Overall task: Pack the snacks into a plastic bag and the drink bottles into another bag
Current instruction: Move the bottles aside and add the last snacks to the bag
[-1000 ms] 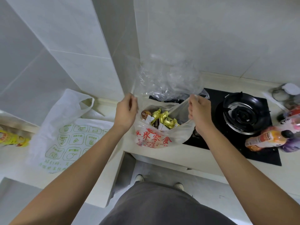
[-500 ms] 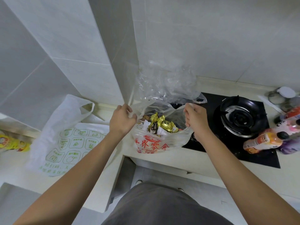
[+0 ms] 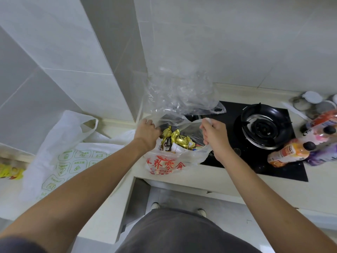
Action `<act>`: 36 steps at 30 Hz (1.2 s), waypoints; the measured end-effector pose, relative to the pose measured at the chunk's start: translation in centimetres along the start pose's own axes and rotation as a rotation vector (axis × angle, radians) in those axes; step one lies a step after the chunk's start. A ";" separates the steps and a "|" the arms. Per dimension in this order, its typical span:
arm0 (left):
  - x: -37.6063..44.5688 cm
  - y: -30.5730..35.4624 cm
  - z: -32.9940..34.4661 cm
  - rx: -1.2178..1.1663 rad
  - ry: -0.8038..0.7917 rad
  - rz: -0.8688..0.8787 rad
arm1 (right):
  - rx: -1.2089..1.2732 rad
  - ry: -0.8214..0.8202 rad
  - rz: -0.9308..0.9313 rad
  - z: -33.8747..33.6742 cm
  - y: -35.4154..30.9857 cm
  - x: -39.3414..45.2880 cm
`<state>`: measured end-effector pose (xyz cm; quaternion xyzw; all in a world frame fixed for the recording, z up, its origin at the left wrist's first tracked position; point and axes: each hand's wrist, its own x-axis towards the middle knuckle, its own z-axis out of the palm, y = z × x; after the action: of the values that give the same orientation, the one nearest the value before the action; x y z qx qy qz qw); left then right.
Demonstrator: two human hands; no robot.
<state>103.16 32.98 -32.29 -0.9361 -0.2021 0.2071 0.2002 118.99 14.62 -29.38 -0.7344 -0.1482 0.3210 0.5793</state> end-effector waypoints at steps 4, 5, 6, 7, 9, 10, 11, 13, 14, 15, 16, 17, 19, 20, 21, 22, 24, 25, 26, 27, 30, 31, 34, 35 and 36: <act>0.4 0.1 0.4 0.049 -0.093 -0.020 | -0.010 0.007 0.015 -0.4 0.1 0.1; 0.3 0.2 0.3 0.060 -0.104 -0.018 | -0.015 0.003 0.014 -0.6 0.1 0.1; 0.2 0.2 0.2 0.070 -0.108 -0.011 | -0.021 -0.003 0.010 -0.7 0.2 0.1; 0.2 0.2 0.0 0.056 -0.115 -0.006 | -0.029 -0.008 0.004 -0.8 0.2 0.2; 0.1 -0.2 -0.5 -0.079 -0.093 -0.028 | -0.043 -0.011 -0.013 -0.8 -0.2 0.2; 0.1 -0.5 -0.9 -0.241 -0.043 -0.056 | -0.042 -0.010 -0.021 -0.8 -0.4 0.3; 0.0 -0.9 -1.6 -0.465 0.014 -0.087 | -0.037 -0.011 -0.030 -0.7 -0.8 0.4; -0.4 -1.9 -3.6 -1.012 0.118 -0.130 | -0.033 -0.017 -0.061 -0.6 -1.9 0.5; -0.6 -2.5 -4.9 -1.241 0.161 -0.145 | -0.036 -0.022 -0.083 -0.5 -2.6 0.5; -0.8 -3.1 -6.3 -1.418 0.212 -0.160 | -0.036 -0.024 -0.105 -0.5 -3.5 0.5; -1.1 -3.8 -7.8 -1.553 0.263 -0.178 | -0.030 -0.022 -0.123 -0.4 -4.5 0.4; -1.4 -4.6 -9.4 -1.658 0.317 -0.193 | -0.010 -0.017 -0.138 -0.4 -5.7 0.3; -2.2 -6.2 -12.4 -1.806 0.444 -0.217 | 0.054 -0.013 -0.178 -0.3 -8.7 -0.2; -2.6 -7.0 -13.8 -1.865 0.514 -0.225 | 0.083 -0.018 -0.208 -0.3 -10.4 -0.6; -3.0 -7.7 -15.0 -1.914 0.582 -0.229 | 0.101 -0.024 -0.243 -0.2 -12.1 -1.1; -3.4 -8.2 -16.1 -1.941 0.646 -0.225 | 0.109 -0.028 -0.280 -0.2 -13.6 -1.6; -4.0 -8.9 -18.0 -1.942 0.743 -0.177 | 0.120 -0.018 -0.348 -0.3 -16.2 -2.4; -4.1 -9.0 -18.8 -1.937 0.766 -0.145 | 0.120 -0.008 -0.371 -0.4 -17.2 -2.6; -4.0 -9.1 -19.7 -1.929 0.775 -0.115 | 0.111 0.004 -0.385 -0.6 -18.0 -2.6; -3.8 -9.0 -20.4 -1.918 0.778 -0.091 | 0.097 0.019 -0.393 -0.8 -18.7 -2.6; -2.9 -9.0 -22.8 -1.902 0.798 -0.046 | 0.092 0.069 -0.430 -1.9 -20.3 -2.3; -2.5 -9.0 -23.6 -1.904 0.797 -0.026 | 0.096 0.077 -0.445 -2.2 -20.9 -2.2; -0.9 -8.9 -26.4 -1.896 0.703 0.057 | 0.042 0.096 -0.459 -3.0 -22.5 -1.4; -0.3 -8.8 -27.3 -1.890 0.659 0.087 | 0.024 0.109 -0.452 -3.2 -23.0 -0.9; 0.5 -8.7 -28.1 -1.885 0.623 0.113 | 0.017 0.123 -0.440 -3.6 -23.5 -0.4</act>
<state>114.17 32.25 -4.99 -0.7332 -0.1775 -0.2842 -0.5917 124.63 18.30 -6.61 -0.6977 -0.2665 0.1426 0.6495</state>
